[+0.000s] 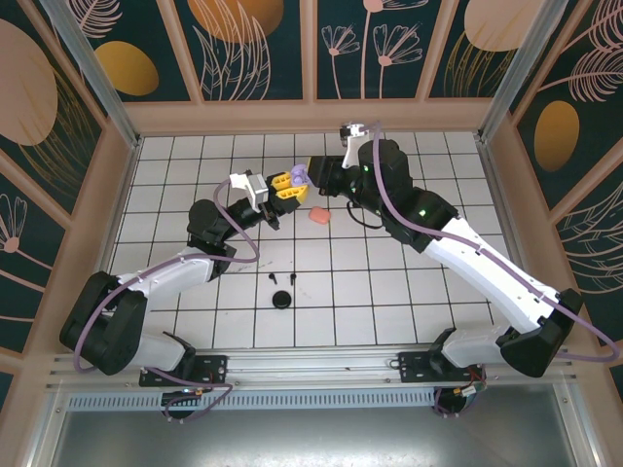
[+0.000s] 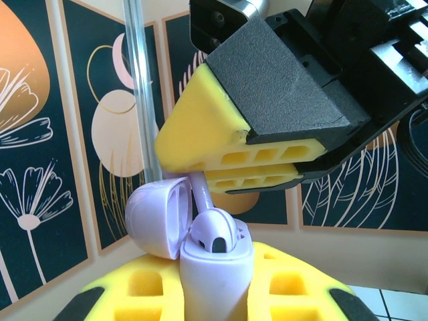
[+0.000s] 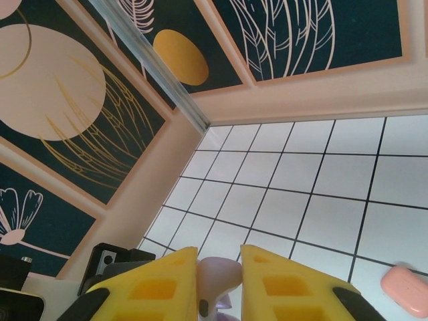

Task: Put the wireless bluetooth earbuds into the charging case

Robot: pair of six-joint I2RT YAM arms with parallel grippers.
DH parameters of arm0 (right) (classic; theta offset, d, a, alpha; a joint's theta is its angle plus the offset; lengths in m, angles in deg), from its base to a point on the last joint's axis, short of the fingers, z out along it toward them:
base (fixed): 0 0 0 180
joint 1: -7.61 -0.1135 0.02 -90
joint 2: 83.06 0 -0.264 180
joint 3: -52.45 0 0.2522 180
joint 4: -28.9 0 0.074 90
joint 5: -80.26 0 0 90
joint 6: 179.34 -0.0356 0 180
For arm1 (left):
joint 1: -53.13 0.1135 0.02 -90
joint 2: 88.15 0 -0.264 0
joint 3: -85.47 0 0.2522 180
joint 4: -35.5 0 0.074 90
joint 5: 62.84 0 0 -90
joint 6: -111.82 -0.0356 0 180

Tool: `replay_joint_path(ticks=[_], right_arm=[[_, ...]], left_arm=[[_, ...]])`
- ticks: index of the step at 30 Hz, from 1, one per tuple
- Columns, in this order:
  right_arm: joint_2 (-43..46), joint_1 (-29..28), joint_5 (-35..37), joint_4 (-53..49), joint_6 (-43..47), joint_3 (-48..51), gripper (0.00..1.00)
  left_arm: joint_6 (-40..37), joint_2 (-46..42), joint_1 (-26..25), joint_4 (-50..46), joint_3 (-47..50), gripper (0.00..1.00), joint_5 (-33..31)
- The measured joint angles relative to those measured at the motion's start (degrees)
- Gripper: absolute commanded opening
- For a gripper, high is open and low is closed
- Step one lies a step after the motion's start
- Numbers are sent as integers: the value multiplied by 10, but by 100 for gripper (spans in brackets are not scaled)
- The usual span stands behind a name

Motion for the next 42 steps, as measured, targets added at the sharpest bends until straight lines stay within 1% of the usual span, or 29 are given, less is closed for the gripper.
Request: replay_joint_path(ticks=[23,33,42], right_arm=[[1,-18,8,36,-2,28,17],[13,-18,31,33,-3,45,17],[12,-18,33,31,-2,45,16]], left_arm=[[7,3,0,-24,0,0,0],[9,5,0,-30,-4,0,-2],[11,5,0,-31,-7,0,-2]])
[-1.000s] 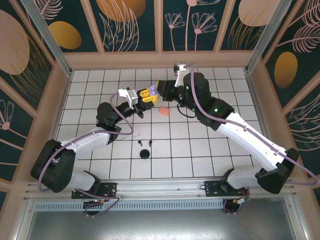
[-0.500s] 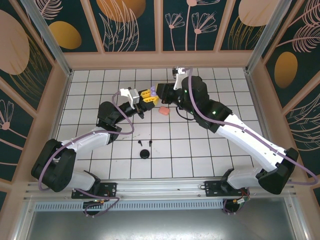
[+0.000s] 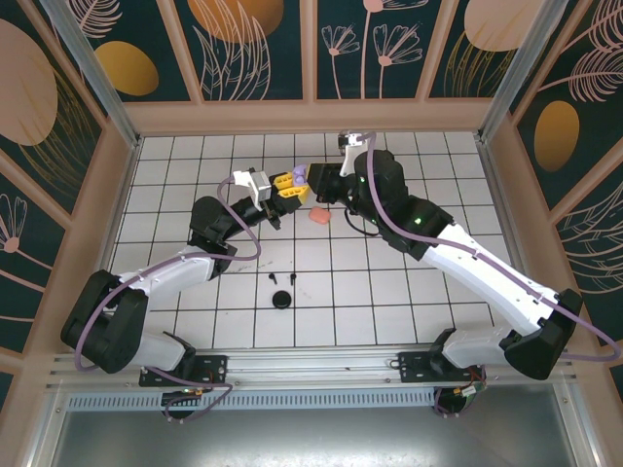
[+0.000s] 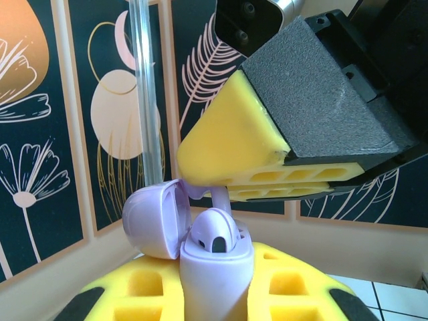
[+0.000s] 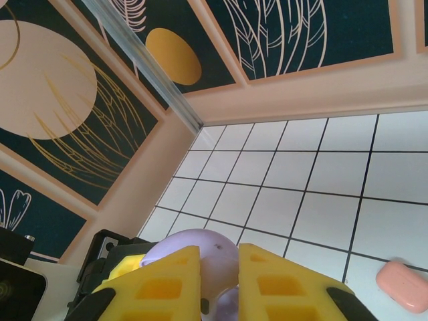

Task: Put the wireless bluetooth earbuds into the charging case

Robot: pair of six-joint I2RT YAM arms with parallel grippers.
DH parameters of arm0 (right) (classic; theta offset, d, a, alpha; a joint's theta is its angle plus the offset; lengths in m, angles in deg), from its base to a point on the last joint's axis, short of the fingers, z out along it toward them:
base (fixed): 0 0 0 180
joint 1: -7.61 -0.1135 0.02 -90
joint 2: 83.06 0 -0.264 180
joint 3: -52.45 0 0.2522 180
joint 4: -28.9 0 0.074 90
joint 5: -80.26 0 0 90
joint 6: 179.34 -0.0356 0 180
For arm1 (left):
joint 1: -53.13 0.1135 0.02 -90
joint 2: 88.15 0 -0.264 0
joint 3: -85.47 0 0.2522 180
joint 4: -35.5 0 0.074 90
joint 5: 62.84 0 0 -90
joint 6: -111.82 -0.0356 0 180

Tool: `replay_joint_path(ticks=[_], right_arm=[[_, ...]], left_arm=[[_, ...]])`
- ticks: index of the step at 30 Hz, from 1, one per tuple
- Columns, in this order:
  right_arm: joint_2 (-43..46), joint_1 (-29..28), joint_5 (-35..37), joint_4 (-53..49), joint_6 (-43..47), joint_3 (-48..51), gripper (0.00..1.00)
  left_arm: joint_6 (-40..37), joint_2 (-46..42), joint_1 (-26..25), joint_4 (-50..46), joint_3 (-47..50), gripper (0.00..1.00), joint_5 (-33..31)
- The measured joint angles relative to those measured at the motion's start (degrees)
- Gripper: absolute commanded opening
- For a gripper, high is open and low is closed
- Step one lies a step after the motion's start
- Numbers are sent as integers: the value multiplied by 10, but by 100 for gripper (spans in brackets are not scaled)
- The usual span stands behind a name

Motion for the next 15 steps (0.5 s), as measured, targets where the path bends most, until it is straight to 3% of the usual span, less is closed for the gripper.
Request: replay_joint_path(ticks=[6,15], right_arm=[[-5,-2,5,0,7,0,16],[-31,-30,71,-18,50,-25,16]], left_arm=[[0,0,2,-7,0,0,0],[0,5,7,-15,-1,0,-5]])
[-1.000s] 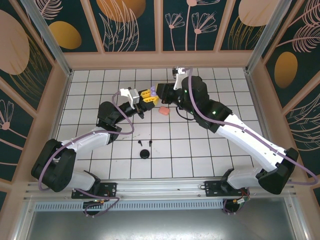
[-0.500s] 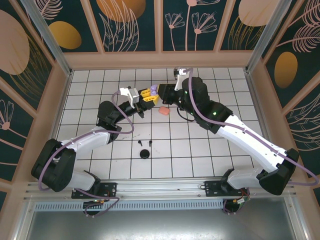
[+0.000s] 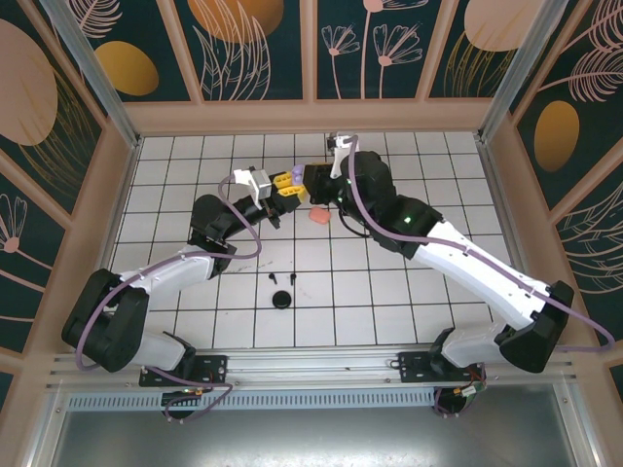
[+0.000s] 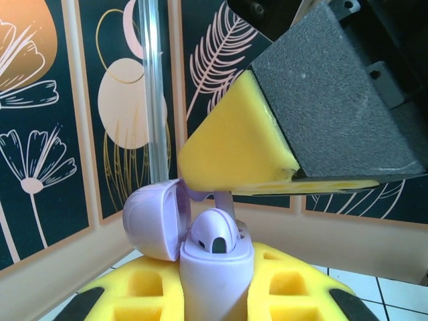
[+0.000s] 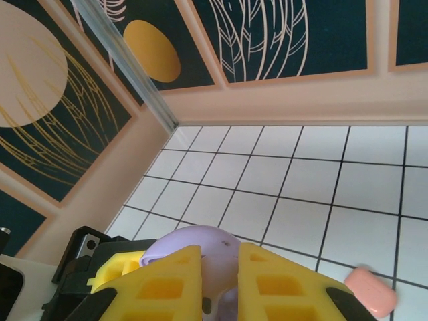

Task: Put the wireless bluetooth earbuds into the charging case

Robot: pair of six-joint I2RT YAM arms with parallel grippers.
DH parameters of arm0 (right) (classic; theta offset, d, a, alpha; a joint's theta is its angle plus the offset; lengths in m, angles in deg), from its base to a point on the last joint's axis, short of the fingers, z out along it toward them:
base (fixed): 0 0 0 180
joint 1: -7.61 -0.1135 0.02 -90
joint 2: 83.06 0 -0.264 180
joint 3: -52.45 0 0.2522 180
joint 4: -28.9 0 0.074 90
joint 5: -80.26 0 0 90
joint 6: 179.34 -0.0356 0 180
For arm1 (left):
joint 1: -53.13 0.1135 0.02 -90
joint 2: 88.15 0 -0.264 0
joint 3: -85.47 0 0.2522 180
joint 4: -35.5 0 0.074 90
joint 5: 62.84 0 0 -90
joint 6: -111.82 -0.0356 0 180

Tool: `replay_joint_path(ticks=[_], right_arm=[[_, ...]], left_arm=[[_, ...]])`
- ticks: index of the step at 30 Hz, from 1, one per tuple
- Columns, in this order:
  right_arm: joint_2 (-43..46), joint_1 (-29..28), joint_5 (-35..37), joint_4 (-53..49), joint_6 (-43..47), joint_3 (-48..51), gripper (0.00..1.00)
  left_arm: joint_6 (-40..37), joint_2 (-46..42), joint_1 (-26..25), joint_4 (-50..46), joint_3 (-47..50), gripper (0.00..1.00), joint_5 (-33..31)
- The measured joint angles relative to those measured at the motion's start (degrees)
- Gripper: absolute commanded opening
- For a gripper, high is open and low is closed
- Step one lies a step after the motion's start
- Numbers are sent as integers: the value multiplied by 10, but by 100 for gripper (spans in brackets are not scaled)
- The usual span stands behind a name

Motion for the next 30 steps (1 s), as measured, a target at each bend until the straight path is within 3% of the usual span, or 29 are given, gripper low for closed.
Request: replay_joint_path(ticks=[9,18,30], right_arm=[[-20,-9,20,-22,25,-20,19],[-29,-8,12,-37,16,-44,48],[-18,18,-33,-43,-24,-56,69]], left_arm=[[10,5,1,-2,-3,0,-8],[11,10,0,0,-12,0,-9],[11,14,-10,10,-18,0,-5]])
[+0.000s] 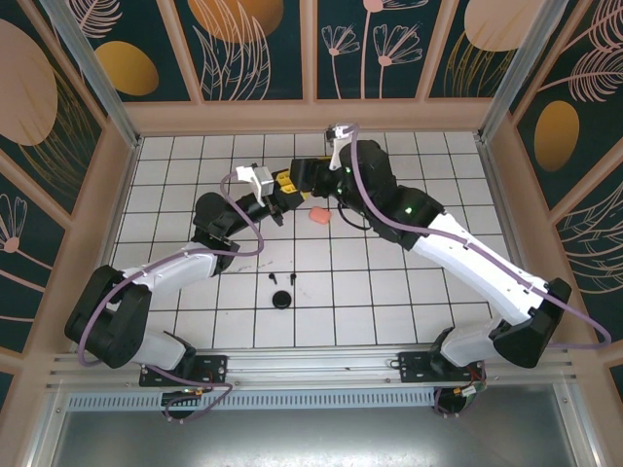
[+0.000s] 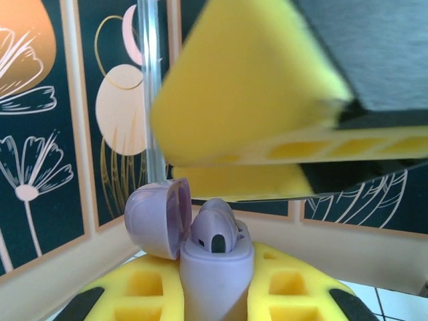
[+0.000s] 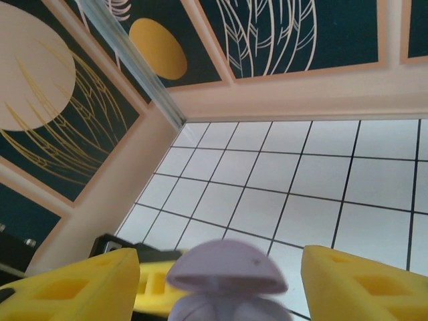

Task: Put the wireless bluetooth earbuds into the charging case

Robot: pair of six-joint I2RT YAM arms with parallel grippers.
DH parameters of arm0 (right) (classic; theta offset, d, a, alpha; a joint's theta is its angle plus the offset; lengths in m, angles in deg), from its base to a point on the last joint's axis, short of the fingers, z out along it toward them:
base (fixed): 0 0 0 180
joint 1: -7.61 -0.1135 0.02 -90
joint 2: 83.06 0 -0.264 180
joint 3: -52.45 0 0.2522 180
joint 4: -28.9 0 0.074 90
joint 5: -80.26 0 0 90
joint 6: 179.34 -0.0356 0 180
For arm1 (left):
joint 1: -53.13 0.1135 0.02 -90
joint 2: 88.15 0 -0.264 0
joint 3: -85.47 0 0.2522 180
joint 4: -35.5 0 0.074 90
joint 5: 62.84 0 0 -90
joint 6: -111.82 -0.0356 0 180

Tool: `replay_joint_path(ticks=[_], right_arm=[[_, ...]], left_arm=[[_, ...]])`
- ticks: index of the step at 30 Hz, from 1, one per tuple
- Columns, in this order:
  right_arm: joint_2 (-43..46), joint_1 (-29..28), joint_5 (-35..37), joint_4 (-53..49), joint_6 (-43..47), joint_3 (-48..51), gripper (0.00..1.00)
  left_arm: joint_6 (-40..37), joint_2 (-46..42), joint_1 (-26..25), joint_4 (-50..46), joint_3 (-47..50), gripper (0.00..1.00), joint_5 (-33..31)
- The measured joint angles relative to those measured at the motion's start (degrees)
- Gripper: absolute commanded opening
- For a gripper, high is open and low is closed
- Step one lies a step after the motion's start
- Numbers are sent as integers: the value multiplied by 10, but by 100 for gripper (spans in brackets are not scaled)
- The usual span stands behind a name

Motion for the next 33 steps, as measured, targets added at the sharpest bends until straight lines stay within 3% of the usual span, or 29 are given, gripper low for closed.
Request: replay_joint_path(ticks=[8,10,15,18,27,33], right_arm=[[10,22,-24,-2,-14,-16,70],[11,33,-30,-7,-14,-30,62],[7,88,-69,-35,-18,-77,24],[-14,112,-98,-57,-17,-115,13],[-134,116,-178,-136,3,-172,4],[-138,110,-188,-158,4,-170,1]], left_arm=[[0,0,-5,6,-2,0,3],[0,0,-5,6,-2,0,4],[-3,0,-5,4,-2,0,12],[-7,0,-5,-3,-2,0,16],[-17,0,-7,-25,-10,0,28],[-18,2,-10,-46,-10,0,36]])
